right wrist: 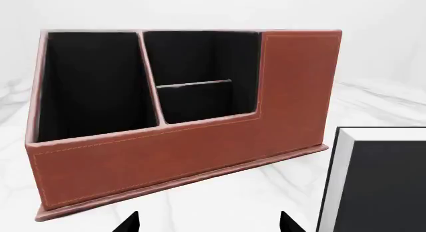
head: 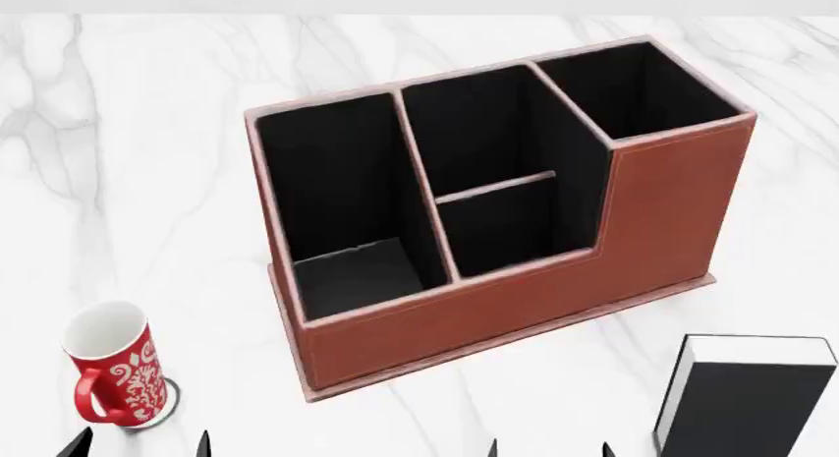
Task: Pick up the book and place it in the left compartment of the caddy.
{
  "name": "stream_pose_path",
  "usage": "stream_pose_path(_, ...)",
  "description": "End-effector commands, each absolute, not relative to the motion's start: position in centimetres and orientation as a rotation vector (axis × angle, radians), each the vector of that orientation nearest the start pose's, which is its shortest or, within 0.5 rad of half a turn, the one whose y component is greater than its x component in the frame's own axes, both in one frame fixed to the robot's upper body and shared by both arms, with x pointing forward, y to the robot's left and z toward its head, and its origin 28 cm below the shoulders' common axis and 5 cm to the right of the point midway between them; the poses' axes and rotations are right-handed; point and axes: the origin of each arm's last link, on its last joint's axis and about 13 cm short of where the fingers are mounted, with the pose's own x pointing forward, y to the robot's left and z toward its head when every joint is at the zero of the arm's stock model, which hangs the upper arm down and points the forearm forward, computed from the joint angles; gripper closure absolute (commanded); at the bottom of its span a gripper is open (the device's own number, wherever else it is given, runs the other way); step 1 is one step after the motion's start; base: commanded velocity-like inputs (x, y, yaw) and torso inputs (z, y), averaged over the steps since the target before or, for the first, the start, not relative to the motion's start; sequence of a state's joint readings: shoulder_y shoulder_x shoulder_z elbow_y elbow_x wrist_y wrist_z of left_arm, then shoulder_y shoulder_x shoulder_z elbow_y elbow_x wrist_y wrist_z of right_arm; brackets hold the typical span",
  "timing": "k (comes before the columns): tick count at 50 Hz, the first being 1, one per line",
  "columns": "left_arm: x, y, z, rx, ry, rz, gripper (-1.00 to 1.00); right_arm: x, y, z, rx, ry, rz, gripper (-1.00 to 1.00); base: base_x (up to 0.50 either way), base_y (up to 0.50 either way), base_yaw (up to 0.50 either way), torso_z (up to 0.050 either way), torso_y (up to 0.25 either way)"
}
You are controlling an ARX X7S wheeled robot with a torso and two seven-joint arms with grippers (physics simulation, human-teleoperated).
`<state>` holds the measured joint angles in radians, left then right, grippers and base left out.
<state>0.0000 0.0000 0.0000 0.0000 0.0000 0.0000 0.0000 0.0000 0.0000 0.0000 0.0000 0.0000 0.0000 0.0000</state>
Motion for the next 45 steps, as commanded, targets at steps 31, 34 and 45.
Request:
stream_pose_path(31,21.0,20.5,1.1,0.007,0.001,0.003,-1.0,21.4,-9.6,2.6,0.029,0.065,0.014,-1.0,0.0,0.0,0.0,0.0,0.0)
stream_pose_path(34,21.0,20.5,1.1,0.01,0.001,0.001,-1.0,22.0,-9.7,5.4,0.016,0.059,0.004,-1.0,0.0,0.0,0.0,0.0,0.0)
stream_pose_path(45,21.1,20.5,1.1,0.011,0.002,0.004,-1.0,22.6,-9.9,12.3,-0.123,-0.036,-0.006,-1.0,0.0,0.0,0.0,0.0,0.0)
